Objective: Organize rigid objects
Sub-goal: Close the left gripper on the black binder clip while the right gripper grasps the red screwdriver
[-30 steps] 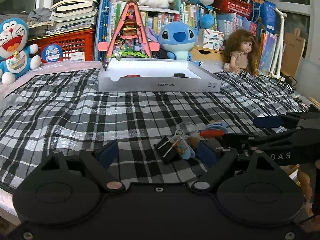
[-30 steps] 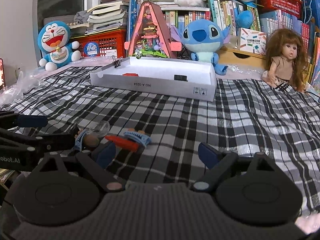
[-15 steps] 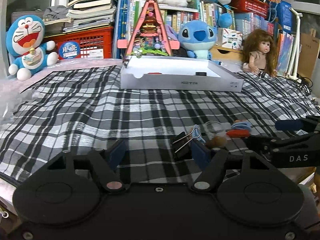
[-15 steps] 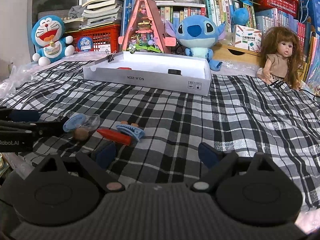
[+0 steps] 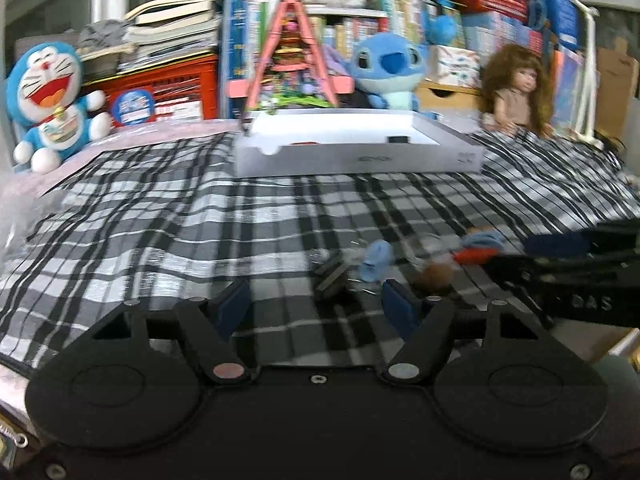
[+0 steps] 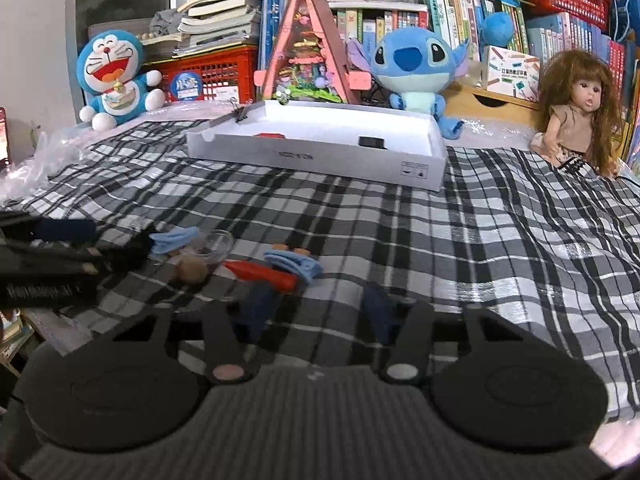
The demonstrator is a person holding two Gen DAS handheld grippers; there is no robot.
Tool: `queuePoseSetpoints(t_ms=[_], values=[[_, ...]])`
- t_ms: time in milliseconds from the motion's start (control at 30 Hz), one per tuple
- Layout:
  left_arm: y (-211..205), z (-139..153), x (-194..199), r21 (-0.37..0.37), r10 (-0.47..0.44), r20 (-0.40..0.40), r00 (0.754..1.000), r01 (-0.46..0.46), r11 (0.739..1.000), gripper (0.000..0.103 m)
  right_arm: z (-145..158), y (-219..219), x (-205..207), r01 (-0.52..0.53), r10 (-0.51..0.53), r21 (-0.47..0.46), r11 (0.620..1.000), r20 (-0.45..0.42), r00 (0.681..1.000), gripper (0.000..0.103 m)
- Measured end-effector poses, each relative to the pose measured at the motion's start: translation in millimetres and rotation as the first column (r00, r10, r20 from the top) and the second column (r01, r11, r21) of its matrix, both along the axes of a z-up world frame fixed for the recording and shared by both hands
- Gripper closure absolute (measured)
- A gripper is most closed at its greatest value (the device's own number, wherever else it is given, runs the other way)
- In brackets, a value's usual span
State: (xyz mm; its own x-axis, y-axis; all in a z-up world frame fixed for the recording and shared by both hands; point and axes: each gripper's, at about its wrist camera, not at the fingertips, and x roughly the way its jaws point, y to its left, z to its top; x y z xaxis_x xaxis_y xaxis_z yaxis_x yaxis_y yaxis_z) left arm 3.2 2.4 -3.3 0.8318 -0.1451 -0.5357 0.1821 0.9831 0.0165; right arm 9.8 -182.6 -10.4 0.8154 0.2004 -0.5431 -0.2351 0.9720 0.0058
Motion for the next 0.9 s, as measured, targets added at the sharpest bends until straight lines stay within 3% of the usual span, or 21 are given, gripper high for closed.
queuePoseSetpoints(t_ms=[167,233,500,900], values=[[-7.7,-0.7,3.0,0.016,-0.006,0.007,1.0,0.006,1.0,0.055,3.2,11.6,-8.8,-0.021,0.02,0.037,0.999,0.021,1.0,0.069],[-4.2,-0.1,7.2,-0.003,0.014,-0.002,1.0,-0.014,1.0,0.056,3.9,14.9,-11.1,-0.029,0.028,0.049,0.998,0.029,0.999,0.069],[18.2,1.9,10.3,0.019,0.089,0.001,0.996,-0.089,0.996,0.052,-0.6,21.3,-9.2,-0.031,0.03,0.056,0.998,0.019,0.999,0.069],[47.9,2.7,8.8,0.026,0.162,-0.031,0.986,-0.162,0.987,0.032,-2.7,16.2,-5.7,0.031,-0.032,0.078,0.996,0.015,0.999,0.064]])
